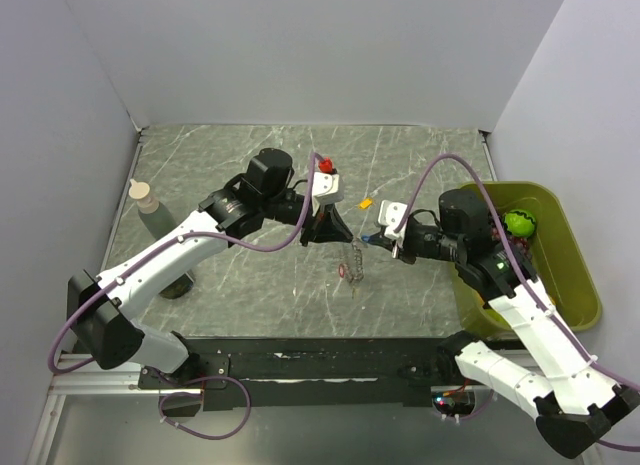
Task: Remove the keys from the keyring
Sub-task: Remove the key from the keyring.
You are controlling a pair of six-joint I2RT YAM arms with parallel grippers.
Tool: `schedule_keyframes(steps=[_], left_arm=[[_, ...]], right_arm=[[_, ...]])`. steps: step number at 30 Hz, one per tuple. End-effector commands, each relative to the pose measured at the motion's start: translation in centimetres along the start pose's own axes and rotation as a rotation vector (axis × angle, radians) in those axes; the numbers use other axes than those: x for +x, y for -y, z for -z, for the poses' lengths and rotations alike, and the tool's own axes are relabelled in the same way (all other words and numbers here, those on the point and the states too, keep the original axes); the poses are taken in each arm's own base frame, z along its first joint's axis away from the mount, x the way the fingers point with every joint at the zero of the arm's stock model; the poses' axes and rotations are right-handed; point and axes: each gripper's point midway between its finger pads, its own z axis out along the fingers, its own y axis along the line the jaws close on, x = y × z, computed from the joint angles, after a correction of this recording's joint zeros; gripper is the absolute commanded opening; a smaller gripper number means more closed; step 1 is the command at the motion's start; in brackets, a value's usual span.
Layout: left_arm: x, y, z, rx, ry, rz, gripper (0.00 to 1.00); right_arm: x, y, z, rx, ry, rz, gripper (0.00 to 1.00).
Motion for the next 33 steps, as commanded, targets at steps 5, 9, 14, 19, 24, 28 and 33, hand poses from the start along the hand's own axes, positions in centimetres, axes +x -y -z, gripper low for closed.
schedule_keyframes(steps=[5,9,14,19,24,28,33], left_arm=[[-1.5,0.1,1.8,-0.023,0.031,-0.008,0.01],[-1.4,0.4,1.8,0.000,0.031,-0.007,0.01],[-1.2,0.0,1.7,-0.020,0.027,-0.005,0.01],[-0.6,-1.3,1.6,-0.086,0.016,0.012,0.01],[-0.3,-2.4,1.6,-0.149,0.012,0.023,0.01],[0.0,-3.2,1.6,-0.187,0.004,0.030,0.01],[0.3,-3.7,1.5,-0.208,0.000,0.042,0.01]], right_arm=[[2.6,-0.2,-0.3,0.007,-0.073,-0.003,0.00],[3.4,-0.4,-0.7,0.009,-0.091,-0.002,0.00],[3.2,-0.2,-0.5,0.030,-0.082,0.018,0.00],[1.4,-0.2,0.6,0.048,-0.036,0.045,0.00],[0.0,0.0,1.7,0.062,-0.013,0.065,0.00],[-0.8,-0.1,2.0,0.055,0.003,0.067,0.00],[-1.7,-0.3,1.7,0.026,0.021,0.058,0.00]])
